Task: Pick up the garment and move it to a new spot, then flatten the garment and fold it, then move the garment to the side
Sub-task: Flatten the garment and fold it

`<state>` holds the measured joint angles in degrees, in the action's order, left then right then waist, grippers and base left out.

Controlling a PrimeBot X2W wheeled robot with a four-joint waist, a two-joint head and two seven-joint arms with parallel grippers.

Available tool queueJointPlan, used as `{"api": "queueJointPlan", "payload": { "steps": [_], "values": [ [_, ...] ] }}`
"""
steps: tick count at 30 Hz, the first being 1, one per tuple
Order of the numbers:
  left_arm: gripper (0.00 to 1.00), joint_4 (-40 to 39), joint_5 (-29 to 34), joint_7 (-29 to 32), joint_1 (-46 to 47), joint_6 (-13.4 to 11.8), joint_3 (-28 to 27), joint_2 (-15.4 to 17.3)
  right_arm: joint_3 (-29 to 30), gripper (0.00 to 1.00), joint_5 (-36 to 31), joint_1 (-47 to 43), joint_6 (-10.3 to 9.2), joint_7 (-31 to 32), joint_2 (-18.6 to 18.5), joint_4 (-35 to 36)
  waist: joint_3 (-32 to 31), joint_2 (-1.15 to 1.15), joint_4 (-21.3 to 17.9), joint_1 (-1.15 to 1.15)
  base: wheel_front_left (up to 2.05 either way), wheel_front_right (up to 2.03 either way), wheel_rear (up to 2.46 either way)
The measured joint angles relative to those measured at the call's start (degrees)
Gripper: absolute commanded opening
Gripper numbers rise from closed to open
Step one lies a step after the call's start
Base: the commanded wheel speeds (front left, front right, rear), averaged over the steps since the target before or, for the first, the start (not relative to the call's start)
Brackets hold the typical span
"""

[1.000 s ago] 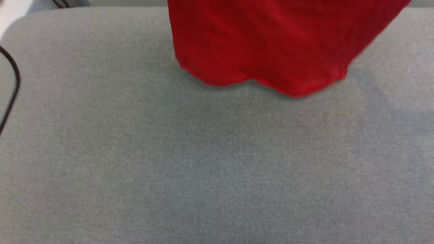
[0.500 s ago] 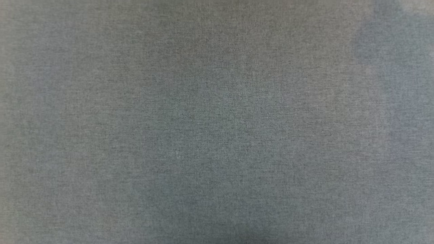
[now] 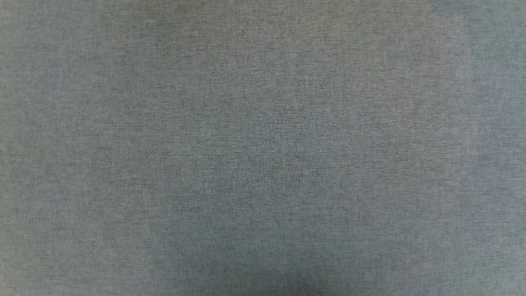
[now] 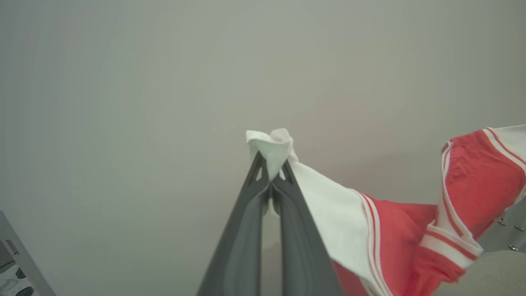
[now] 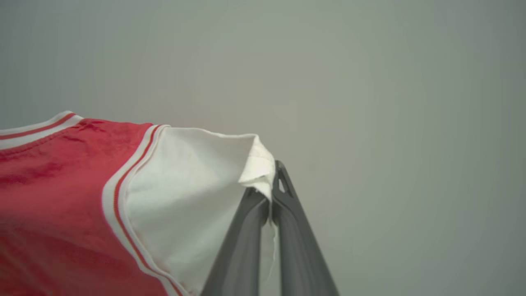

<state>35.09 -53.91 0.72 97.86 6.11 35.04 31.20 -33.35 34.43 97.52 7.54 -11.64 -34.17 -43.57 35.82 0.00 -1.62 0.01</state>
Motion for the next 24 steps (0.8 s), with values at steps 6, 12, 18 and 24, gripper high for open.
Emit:
{"api": "queueJointPlan", "payload": {
  "steps": [6,12,18,24],
  "values": [
    [0.00,-2.6,-2.8,-4.9,-11.1,0.7,-0.1,3.3,-0.8,0.00,2.6,-10.0,0.00,-2.7,-0.4,2.5,-1.9,0.00,0.0,-0.01,0.00,0.00,0.00],
    [0.00,-7.3,-6.8,-9.2,-26.2,0.4,-0.8,5.1,0.4,0.00,3.0,-23.5,0.00,-2.8,-1.5,10.0,-5.1,0.00,0.4,-0.01,0.00,0.00,0.00],
    [0.00,-13.5,-9.7,-12.6,-44.5,-3.4,-0.8,7.0,4.8,0.00,3.1,-41.8,0.00,-2.8,-2.8,17.1,-9.8,0.00,0.8,-0.02,0.00,0.00,0.00],
    [0.00,-17.3,-12.4,-13.8,-59.6,-5.7,-0.4,8.3,6.8,0.00,2.8,-58.2,0.01,-2.8,-3.3,19.8,-15.0,0.00,1.0,-0.02,0.00,0.00,0.00]
  ]
}}
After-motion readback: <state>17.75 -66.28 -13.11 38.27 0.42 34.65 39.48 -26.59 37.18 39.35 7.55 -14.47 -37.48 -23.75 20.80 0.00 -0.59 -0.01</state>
